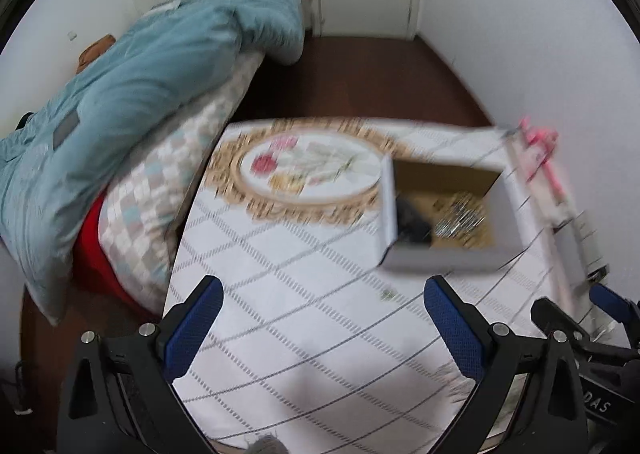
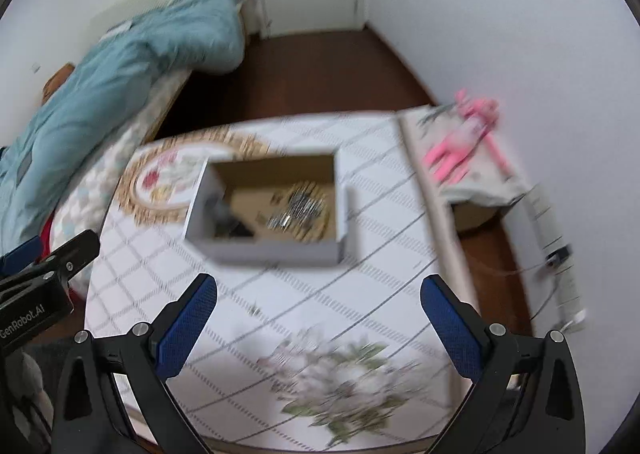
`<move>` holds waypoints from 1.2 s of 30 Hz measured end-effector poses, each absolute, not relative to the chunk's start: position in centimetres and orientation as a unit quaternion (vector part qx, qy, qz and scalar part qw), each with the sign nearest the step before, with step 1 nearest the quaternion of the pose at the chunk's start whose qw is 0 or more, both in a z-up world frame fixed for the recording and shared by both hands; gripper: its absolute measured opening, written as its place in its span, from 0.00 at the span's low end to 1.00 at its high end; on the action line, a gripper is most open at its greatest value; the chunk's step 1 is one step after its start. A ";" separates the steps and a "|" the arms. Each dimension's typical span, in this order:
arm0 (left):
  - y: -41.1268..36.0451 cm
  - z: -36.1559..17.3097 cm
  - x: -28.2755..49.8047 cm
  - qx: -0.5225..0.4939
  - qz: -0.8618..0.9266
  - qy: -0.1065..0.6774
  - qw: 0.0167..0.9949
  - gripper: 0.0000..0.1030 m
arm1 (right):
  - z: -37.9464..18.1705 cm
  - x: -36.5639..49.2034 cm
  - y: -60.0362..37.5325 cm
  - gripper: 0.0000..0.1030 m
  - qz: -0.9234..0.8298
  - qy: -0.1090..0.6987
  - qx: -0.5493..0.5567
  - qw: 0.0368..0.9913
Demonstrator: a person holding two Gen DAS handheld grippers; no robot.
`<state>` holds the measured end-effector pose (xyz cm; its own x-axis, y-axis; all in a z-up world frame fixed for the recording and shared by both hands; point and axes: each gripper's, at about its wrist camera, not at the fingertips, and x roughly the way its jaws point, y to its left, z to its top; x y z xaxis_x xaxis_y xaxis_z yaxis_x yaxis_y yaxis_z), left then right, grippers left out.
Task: Organize jewelry
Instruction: 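Grasp a small gold earring with the right gripper while the left grasps another gold earring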
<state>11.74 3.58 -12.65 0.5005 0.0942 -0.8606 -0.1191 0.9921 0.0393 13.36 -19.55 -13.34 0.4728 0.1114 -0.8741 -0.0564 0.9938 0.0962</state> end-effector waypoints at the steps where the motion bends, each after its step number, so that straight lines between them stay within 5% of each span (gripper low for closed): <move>1: 3.8 -13.6 11.6 -0.013 0.062 0.503 0.862 1.00 | -14.6 13.4 -19.0 0.93 0.053 0.520 0.026 0.852; 7: 5.3 -19.0 11.1 -0.010 0.077 0.530 0.844 1.00 | -22.1 13.7 -16.1 0.67 0.085 0.555 0.036 0.826; 15: 7.3 -23.4 11.2 -0.025 0.094 0.552 0.828 1.00 | -26.8 14.2 -12.9 0.50 0.111 0.556 0.023 0.824; 19: 7.5 -24.1 11.4 -0.022 0.097 0.550 0.830 1.00 | -27.1 13.9 -12.0 0.09 0.105 0.530 -0.006 0.842; 33: -0.3 -24.9 14.9 -0.009 0.021 0.537 0.843 0.99 | -24.9 14.0 -20.3 0.09 0.046 0.515 0.069 0.853; 36: -1.8 -25.1 15.3 0.014 0.016 0.528 0.849 0.83 | -25.2 14.1 -22.0 0.09 0.031 0.518 0.077 0.852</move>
